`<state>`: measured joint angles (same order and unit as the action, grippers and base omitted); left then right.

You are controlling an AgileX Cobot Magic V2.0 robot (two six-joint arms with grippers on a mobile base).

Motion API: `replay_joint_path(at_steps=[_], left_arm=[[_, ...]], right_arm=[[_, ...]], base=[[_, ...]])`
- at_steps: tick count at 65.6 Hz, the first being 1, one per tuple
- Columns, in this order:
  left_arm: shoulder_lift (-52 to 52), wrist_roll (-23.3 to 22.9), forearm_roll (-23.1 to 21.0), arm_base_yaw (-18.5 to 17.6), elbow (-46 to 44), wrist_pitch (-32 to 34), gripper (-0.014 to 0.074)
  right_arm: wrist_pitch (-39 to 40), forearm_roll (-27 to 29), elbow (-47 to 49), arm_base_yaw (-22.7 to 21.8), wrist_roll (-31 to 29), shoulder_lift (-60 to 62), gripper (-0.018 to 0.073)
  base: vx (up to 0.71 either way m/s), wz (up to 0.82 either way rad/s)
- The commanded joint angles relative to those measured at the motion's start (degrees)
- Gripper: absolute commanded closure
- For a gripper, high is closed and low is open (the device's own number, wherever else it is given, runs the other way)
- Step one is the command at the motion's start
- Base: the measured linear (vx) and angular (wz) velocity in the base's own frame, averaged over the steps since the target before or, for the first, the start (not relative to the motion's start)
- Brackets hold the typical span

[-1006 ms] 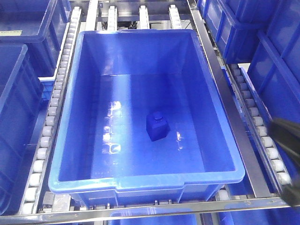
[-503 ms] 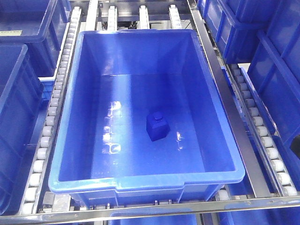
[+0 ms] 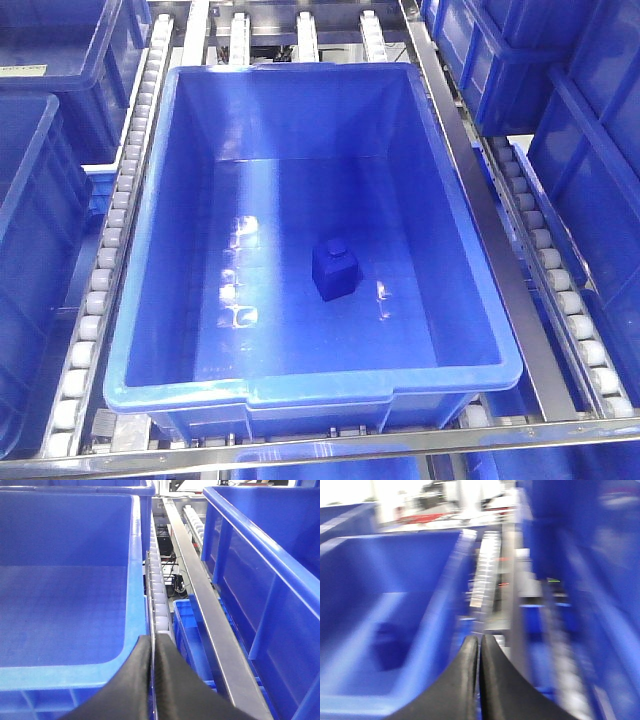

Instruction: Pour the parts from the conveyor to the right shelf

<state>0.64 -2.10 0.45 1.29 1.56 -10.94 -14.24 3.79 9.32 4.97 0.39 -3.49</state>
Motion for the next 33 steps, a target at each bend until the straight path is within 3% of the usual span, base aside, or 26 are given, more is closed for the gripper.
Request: replay_joint_path(at_steps=[1, 12, 18, 33], left_arm=[[0.67, -0.49, -0.45, 0.16, -1.10, 4.13, 0.0603], [0.74, -0.49, -0.45, 0.16, -1.10, 4.13, 0.0603], [0.74, -0.49, -0.45, 0.16, -1.10, 4.13, 0.0603], [0.74, -0.49, -0.45, 0.16, -1.10, 4.13, 0.0603]], right_arm=[[4.07, -1.15, -2.72, -3.51, -0.39, 4.12, 0.0564], [6.13, -3.79, -11.48, -4.52, -0.39, 4.90, 0.0564], [0.63, -6.01, -11.29, -4.52, -0.39, 4.90, 0.0564], [1.74, -7.19, -11.41, -4.52, -0.39, 4.94, 0.0564]], base=[[0.00, 0.00], [0.00, 0.00], [0.00, 0.00], [0.00, 0.00]])
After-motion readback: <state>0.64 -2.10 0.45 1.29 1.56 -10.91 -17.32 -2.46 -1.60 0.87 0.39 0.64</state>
